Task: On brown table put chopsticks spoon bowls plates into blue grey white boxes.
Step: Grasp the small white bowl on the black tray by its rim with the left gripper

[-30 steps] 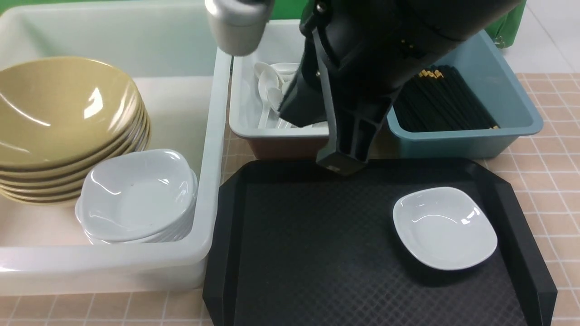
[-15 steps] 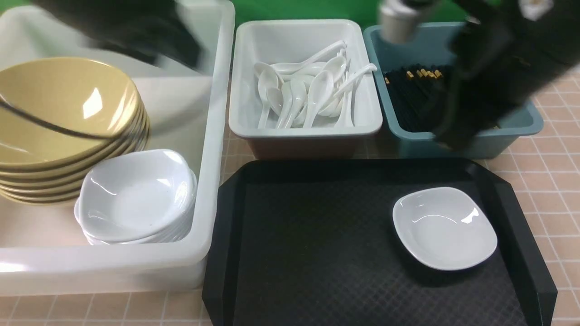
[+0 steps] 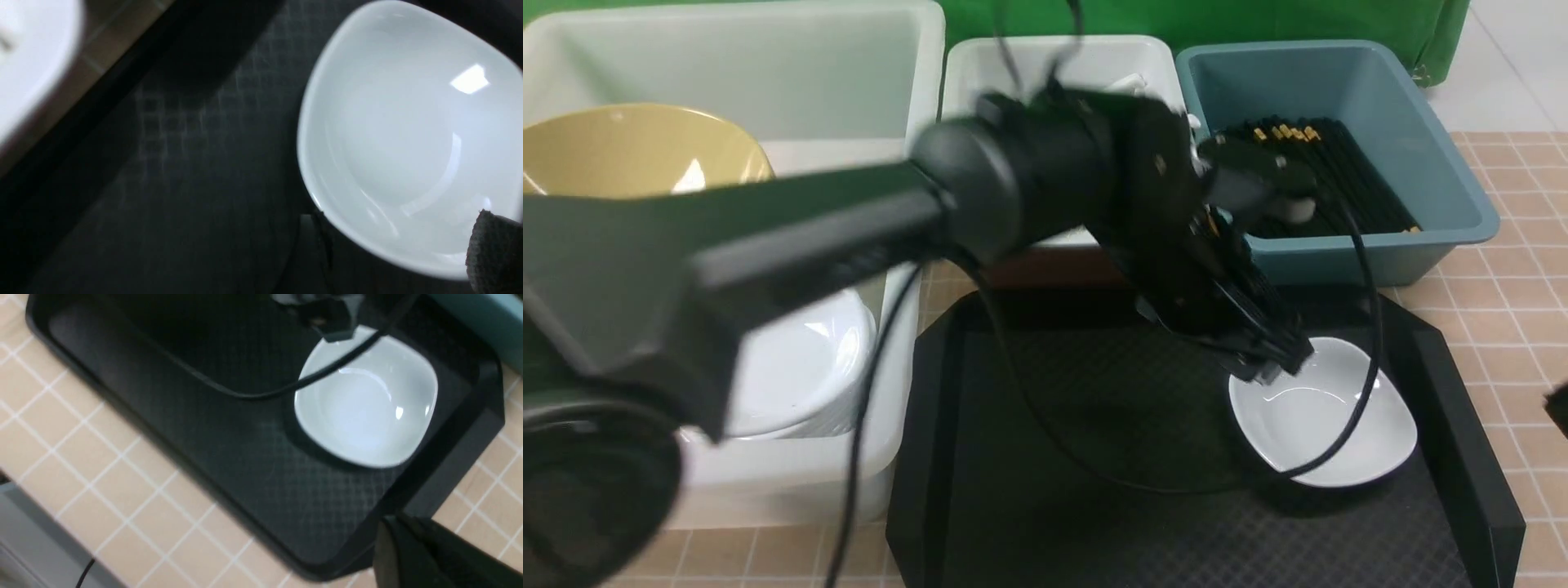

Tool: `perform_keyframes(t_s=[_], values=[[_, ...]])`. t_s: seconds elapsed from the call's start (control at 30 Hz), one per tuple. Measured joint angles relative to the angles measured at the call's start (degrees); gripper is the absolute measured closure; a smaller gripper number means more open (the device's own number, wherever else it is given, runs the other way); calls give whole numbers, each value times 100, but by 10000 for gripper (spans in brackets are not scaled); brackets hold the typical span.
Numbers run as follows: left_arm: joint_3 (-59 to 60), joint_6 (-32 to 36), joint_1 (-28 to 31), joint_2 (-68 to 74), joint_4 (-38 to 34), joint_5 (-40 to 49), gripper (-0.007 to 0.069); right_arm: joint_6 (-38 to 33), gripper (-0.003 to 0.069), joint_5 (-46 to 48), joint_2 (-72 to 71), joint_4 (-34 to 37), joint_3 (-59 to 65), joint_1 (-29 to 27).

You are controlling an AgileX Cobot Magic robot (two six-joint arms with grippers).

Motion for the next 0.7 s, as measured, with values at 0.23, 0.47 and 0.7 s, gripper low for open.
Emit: perform_keyframes(t_s=[0.23,0.47,0.7], values=[[0,-544,12,577,13,-655,189,50,610,213,-285,-112,47,0],[-51,-499,-34,792,-316,-644,361,73,610,233,-290,-119,80,0],[-548,-169,90,289,-42,709,616,-214,610,-32,-128,54,-57,0]])
